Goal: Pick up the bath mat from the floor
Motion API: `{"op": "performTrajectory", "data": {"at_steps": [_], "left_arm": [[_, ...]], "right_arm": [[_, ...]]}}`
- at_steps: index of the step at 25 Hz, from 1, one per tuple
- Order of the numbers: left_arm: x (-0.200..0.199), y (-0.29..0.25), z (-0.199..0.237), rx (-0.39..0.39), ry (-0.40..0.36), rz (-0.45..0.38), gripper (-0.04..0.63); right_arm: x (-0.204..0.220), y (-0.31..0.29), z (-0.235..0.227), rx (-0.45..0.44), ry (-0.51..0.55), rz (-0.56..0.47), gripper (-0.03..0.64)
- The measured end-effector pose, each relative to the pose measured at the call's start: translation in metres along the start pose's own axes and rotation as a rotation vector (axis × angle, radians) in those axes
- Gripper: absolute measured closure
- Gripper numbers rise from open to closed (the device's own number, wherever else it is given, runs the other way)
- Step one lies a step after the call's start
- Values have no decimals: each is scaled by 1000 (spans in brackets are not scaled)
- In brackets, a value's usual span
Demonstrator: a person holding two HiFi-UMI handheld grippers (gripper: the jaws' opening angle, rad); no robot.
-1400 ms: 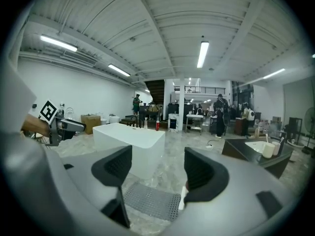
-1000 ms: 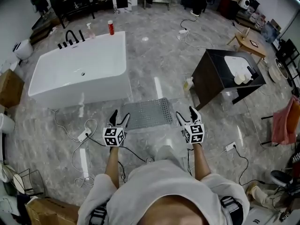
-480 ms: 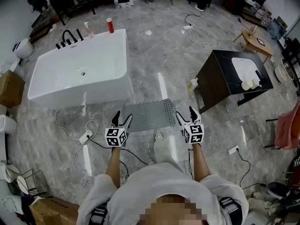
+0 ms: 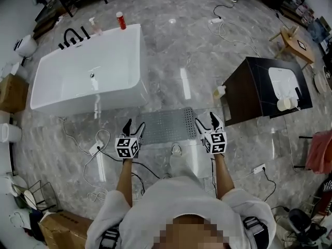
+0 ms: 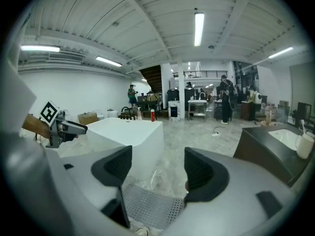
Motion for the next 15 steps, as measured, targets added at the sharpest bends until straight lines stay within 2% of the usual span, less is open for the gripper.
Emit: {"op": "performTrajectory", "data": {"at_steps": [8,15], "left_arm": [[-6,-71,22,-57,29,63,290],[24,-89,39,-88,53,152,290]], "right_arm": [[4,-76,-47,-53,-7,68,278],[39,-114,-53,-96,-30,164,278]]}}
Point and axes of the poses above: the fingertips, and each gripper's own axes: y backward along the fingers, z to its left, x out of its underside, the point moved 9 cm from there along y, backward along the fingers, and after that the axes turned 2 degrees about -y, right-handed, at the moved point
